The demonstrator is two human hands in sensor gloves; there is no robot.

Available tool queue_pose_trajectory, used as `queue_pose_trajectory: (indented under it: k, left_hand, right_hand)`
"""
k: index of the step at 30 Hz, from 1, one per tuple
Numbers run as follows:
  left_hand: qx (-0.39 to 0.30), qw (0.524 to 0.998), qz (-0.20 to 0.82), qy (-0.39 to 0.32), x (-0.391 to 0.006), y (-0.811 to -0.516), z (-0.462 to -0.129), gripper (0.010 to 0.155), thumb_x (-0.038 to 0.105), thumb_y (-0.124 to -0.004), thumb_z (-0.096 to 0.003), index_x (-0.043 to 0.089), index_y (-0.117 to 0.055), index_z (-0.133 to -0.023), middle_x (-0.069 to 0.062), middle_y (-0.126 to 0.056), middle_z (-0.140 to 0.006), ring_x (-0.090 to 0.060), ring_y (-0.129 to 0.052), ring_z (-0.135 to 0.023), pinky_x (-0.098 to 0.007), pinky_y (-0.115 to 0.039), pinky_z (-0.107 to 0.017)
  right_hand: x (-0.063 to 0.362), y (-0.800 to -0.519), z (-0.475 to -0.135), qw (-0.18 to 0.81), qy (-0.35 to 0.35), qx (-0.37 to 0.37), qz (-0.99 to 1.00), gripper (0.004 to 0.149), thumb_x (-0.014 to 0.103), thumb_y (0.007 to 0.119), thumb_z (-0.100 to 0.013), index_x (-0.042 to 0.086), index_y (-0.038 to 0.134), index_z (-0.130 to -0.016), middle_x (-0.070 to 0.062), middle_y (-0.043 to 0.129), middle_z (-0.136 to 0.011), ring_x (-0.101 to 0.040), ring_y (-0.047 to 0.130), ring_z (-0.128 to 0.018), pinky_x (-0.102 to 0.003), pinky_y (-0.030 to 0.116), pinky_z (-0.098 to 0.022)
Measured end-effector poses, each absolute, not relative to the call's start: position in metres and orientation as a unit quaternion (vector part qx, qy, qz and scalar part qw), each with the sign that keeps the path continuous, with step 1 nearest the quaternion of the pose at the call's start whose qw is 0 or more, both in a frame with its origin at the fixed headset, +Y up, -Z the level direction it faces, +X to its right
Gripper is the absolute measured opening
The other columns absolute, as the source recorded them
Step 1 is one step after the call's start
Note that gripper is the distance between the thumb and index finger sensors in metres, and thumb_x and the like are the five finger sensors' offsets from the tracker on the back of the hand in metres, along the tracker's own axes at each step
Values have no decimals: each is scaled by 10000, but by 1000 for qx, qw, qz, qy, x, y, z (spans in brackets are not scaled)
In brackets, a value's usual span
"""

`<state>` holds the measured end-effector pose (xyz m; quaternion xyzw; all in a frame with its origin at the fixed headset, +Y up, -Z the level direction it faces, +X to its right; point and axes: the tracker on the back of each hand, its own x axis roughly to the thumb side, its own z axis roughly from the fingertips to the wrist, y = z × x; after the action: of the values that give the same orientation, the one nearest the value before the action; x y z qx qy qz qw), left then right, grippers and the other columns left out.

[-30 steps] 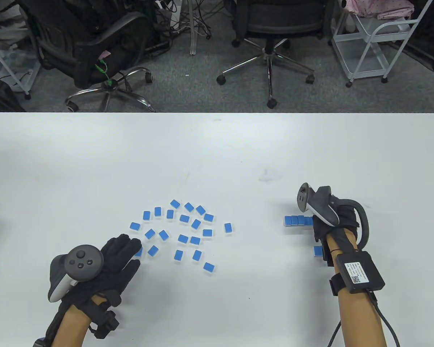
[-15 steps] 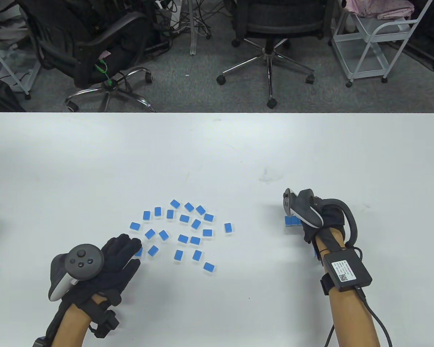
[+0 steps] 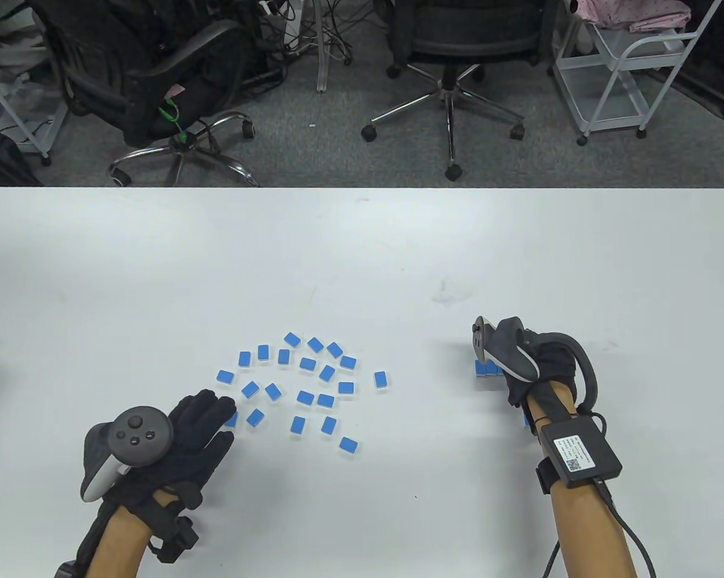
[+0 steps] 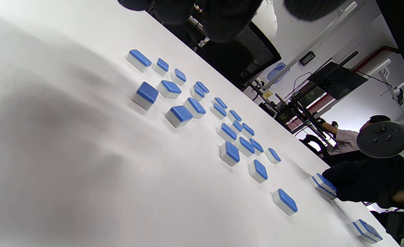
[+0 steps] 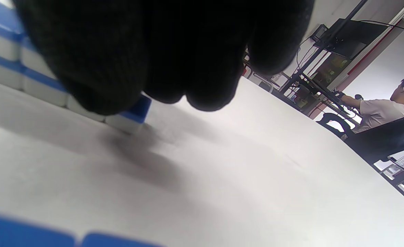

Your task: Build mahjong tile wall

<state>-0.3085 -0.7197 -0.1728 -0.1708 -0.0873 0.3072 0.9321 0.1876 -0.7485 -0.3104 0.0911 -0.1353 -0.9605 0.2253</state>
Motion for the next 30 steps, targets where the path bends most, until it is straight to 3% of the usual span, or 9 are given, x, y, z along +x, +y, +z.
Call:
queue_pose_trajectory:
  k: [12,16,20,27,30]
  left_hand:
    - [-169,932,307,-88,-309,-719,-172,694,619,-534,-504,331,-466,-1132,-37,-298,-1219,-360,-255,-1126,-666,-261,-769]
    - [-171,932,307,-87,-309,-720,-173,696,619,-534,-504,328,-466,-1133,-38,-298,-1219,-359,-254,-1126,-666,-260,-769]
    - [-172,932,306,-89,-308,-721,-172,694,618,-534,-504,330,-467,-1132,-38,-300,-1218,-359,-256,-1126,-666,-262,-769]
    - [-167,933,307,-88,-311,-719,-169,695,619,-534,-504,329,-468,-1133,-35,-298,-1219,-358,-256,-1127,-666,-260,-770]
    - [-167,932,309,-88,-311,-719,-169,690,619,-534,-504,334,-466,-1129,-37,-298,-1219,-359,-253,-1126,-666,-260,-769]
  right_hand:
    - [184,-742,-306,234,-127,76,-961,631,401,926,-285,328,709,-873,56,877,-857,-214,930,-751,-523,684,-711]
    - [151,-719,-297,230,-73,23,-970,641,433,899,-289,319,694,-886,42,863,-867,-222,927,-744,-524,690,-701]
    - [97,-711,-289,184,-64,-57,-979,621,450,876,-298,314,706,-880,43,888,-838,-218,945,-711,-518,712,-678]
    - [19,-742,-285,189,-97,-125,-969,721,492,845,-294,316,592,-945,31,841,-894,-224,932,-738,-519,709,-682]
    - [2,-757,-289,198,-114,-122,-966,660,464,849,-319,329,625,-925,46,872,-862,-218,949,-715,-516,717,-675]
